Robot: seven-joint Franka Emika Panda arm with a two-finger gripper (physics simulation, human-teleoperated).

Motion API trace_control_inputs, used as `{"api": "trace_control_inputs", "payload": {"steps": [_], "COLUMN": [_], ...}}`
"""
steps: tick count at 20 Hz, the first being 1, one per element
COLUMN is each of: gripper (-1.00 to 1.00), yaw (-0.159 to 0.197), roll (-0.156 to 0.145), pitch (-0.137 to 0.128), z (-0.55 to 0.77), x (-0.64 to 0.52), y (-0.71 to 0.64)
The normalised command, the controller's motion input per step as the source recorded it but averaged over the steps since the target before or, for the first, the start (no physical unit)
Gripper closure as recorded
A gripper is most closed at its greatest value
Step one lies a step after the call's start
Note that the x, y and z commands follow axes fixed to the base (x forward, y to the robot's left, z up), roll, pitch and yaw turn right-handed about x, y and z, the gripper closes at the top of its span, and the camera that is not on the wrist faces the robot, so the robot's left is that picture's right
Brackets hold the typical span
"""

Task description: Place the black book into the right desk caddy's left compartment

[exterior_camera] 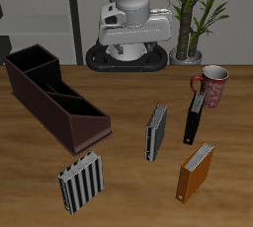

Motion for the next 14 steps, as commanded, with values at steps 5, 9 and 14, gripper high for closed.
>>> {"api": "trace_control_inputs", "payload": {"steps": [5, 9, 14], "gripper": [-1.00, -1.00, -1.00], "yaw": [0.006, -0.022, -0.023], "roll": [-0.012, -0.037, -0.021], "pitch": [-0.048, -0.057, -0.030], "z": [0.07, 0.06, -0.08], "x": [0.01, 0.10, 0.19], "y": [0.18, 0.28, 0.43]}}
